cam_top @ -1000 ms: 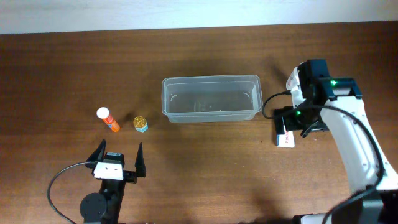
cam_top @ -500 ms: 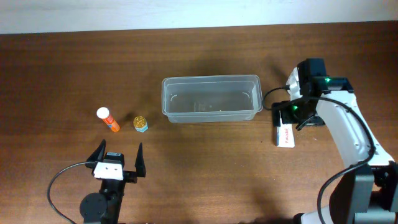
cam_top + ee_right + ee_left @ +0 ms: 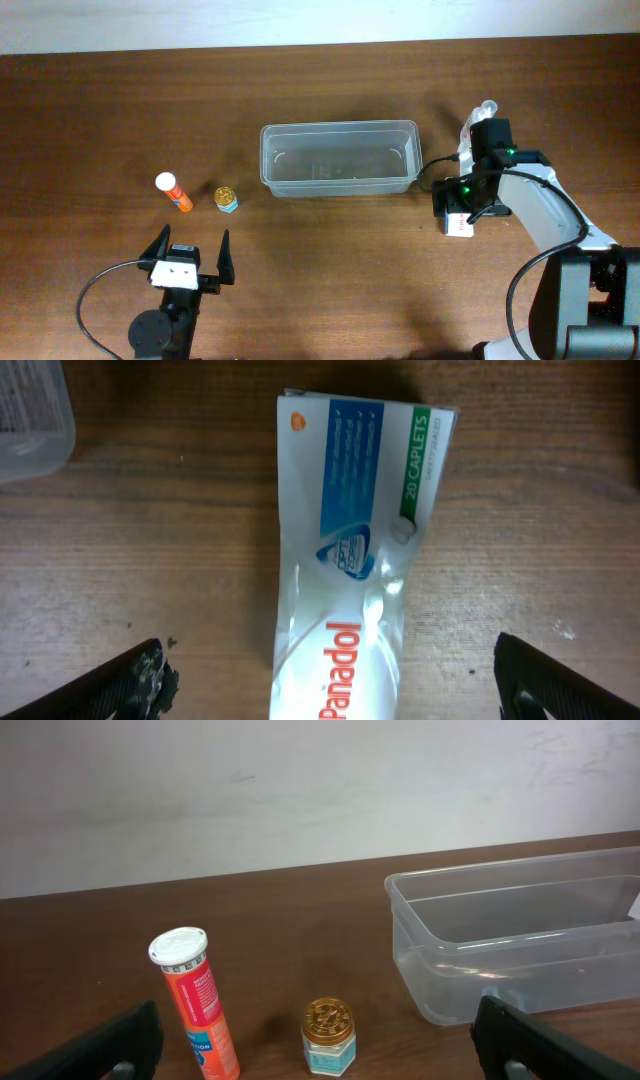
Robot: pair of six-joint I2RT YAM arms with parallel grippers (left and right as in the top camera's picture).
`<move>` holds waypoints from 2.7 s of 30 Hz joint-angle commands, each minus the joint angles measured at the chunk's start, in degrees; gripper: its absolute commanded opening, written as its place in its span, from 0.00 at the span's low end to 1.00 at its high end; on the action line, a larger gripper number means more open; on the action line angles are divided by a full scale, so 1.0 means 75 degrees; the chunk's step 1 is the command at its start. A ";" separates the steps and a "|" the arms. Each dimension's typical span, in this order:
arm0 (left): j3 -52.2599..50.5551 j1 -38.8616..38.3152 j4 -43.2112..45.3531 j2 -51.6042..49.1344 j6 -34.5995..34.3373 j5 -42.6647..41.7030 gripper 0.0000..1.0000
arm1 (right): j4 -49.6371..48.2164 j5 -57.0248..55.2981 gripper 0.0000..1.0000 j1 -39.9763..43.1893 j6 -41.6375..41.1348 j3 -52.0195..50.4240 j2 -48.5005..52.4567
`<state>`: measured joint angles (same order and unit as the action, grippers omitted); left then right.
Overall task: Pack container
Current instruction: 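Move the right gripper down over the white Panadol box, then close the right gripper on the Panadol box and lift it, then carry the box left over the container and lower it inside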
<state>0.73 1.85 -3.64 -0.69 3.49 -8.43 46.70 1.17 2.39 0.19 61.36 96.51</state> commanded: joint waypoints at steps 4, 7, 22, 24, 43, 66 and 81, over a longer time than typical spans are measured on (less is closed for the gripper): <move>-0.0029 0.0017 -0.0009 0.0047 0.0093 -0.0108 0.99 | -0.0568 0.0003 0.95 0.0050 -0.0023 -0.0420 0.0055; -0.0029 0.0017 -0.0009 0.0047 0.0093 -0.0105 0.99 | -0.0871 -0.0122 0.93 0.0050 -0.0023 -0.0641 0.0055; -0.0029 0.0017 -0.0009 0.0047 0.0093 -0.0108 0.99 | -0.1489 -0.0248 0.78 0.0050 -0.0026 -0.0935 0.0114; -0.0029 0.0017 -0.0009 0.0047 0.0093 -0.0108 0.99 | -0.1507 -0.0248 0.78 0.0050 -0.0026 -0.0935 0.0169; -0.0029 0.0017 -0.0009 0.0047 0.0093 -0.0108 0.99 | -0.1754 -0.0248 0.52 0.0050 0.0058 -0.0938 0.0662; -0.0029 0.0017 -0.0009 0.0047 0.0093 -0.0108 0.99 | 0.1294 -0.0178 0.38 0.0047 0.0052 0.1725 0.0624; -0.0029 0.0017 -0.0009 0.0047 0.0093 -0.0108 0.99 | 0.4380 0.2908 0.38 -0.0003 0.0055 0.5403 0.0624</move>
<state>0.73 1.85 -3.64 -0.69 3.51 -8.43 79.07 14.57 2.48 0.45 98.89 101.23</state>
